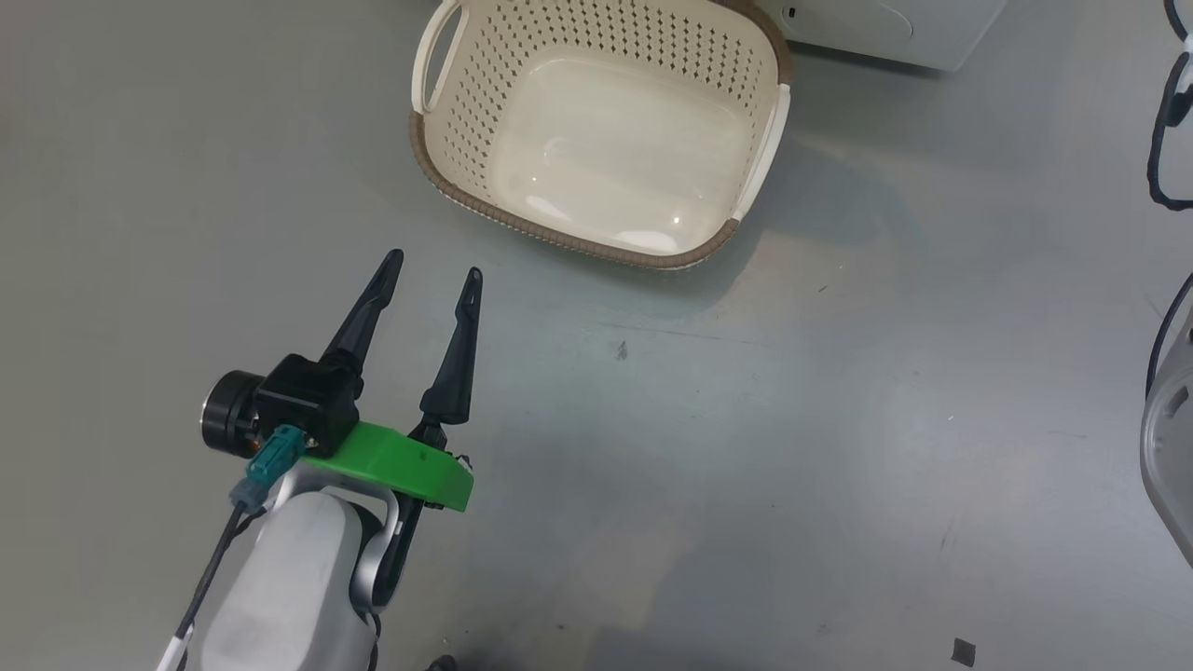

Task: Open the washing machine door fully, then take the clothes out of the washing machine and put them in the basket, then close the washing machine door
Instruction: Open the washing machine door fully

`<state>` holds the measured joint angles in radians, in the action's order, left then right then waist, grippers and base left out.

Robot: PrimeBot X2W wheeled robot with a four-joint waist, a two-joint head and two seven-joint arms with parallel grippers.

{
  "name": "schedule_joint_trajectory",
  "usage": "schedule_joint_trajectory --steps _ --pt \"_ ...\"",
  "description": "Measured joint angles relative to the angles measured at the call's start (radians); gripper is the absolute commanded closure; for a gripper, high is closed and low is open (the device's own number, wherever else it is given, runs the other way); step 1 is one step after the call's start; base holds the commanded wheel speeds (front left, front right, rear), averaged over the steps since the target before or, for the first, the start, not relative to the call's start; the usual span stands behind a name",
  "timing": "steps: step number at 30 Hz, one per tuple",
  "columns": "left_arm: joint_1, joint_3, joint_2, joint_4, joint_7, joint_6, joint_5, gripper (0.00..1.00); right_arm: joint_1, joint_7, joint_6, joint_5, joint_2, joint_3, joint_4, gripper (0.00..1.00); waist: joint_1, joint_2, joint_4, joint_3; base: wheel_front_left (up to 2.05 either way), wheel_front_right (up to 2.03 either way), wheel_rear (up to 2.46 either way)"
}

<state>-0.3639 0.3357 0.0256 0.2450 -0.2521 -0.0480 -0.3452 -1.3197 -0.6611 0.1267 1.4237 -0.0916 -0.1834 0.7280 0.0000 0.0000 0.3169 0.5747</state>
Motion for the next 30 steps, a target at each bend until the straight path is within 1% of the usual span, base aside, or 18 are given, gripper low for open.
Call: schedule_joint_trajectory --steps 12,17,30 --pt "0.002 -0.008 0.000 0.010 0.000 0.000 0.023 0.00 0.076 -0.022 -0.002 0.011 0.005 0.000 0.027 1.00 0.0000 0.0000 -0.010 -0.050 0.00 0.00 0.00" --pt "0.004 -0.013 0.000 0.016 0.000 0.000 0.030 0.00 0.104 -0.032 -0.012 0.012 0.008 0.005 0.038 1.00 0.0000 0.0000 -0.017 -0.074 0.00 0.00 0.00" --pt "0.023 -0.013 0.000 0.019 0.000 0.000 0.030 0.00 0.140 -0.060 -0.011 0.036 0.009 0.028 0.050 1.00 0.0000 0.0000 -0.030 -0.120 0.00 0.00 0.00"
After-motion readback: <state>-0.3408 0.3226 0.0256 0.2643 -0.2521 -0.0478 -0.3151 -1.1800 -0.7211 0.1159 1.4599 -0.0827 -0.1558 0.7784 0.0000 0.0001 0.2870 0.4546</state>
